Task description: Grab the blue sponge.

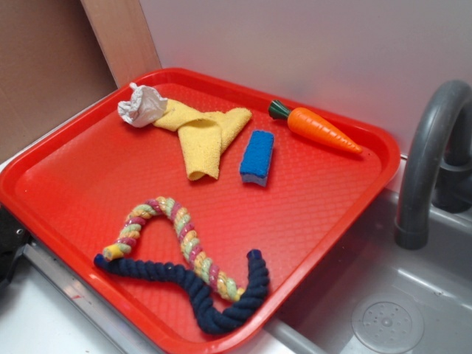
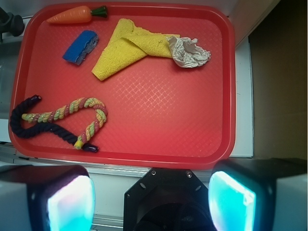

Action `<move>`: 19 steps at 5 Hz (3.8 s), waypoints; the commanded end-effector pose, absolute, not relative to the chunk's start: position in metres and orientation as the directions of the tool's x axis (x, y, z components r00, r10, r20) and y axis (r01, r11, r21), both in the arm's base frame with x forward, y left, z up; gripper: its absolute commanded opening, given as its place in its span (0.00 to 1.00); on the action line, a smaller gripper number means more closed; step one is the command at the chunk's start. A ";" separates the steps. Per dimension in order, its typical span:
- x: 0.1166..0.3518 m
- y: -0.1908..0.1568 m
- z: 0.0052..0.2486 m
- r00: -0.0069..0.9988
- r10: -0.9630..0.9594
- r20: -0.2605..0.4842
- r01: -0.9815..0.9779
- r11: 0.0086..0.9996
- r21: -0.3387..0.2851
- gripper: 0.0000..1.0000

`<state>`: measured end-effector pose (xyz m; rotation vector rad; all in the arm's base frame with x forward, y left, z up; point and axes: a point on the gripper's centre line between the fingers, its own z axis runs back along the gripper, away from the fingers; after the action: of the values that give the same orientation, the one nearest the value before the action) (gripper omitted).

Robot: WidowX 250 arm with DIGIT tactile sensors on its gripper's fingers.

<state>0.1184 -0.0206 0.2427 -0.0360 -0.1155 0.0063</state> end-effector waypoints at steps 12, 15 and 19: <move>0.302 -0.185 0.074 0.872 0.471 0.132 -0.435 0.870 -0.231 1.00; 0.309 -0.196 0.043 0.865 0.487 0.124 -0.471 0.871 -0.138 0.00; 0.239 -0.110 0.219 0.901 0.356 0.247 -0.314 0.929 -0.195 0.00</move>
<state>0.2354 -0.1107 0.2098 -0.1245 -0.2504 0.3567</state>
